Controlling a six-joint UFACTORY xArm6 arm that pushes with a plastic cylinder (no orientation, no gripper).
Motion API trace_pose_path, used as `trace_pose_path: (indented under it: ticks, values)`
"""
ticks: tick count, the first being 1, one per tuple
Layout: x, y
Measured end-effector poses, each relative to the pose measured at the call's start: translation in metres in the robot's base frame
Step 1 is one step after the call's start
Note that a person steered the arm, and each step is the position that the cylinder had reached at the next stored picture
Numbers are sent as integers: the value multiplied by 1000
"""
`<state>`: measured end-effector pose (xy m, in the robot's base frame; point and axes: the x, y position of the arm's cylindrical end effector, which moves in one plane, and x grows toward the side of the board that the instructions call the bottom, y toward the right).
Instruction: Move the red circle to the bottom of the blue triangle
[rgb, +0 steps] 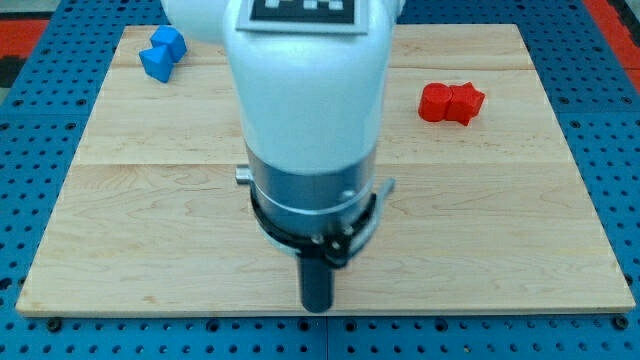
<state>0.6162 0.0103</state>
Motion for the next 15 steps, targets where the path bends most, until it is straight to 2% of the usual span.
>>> trace_pose_path:
  ticks: [1, 3, 4, 6, 7, 8, 9, 11, 12, 13, 14, 15]
  values:
    - [-19, 99]
    - [-152, 148]
    - [-206, 147]
    - [-286, 171]
    - [-305, 122]
    - [-314, 174]
    - [-283, 183]
    - [-253, 94]
    - [-275, 86]
    - [-296, 40]
    - [-299, -21]
    - [-299, -24]
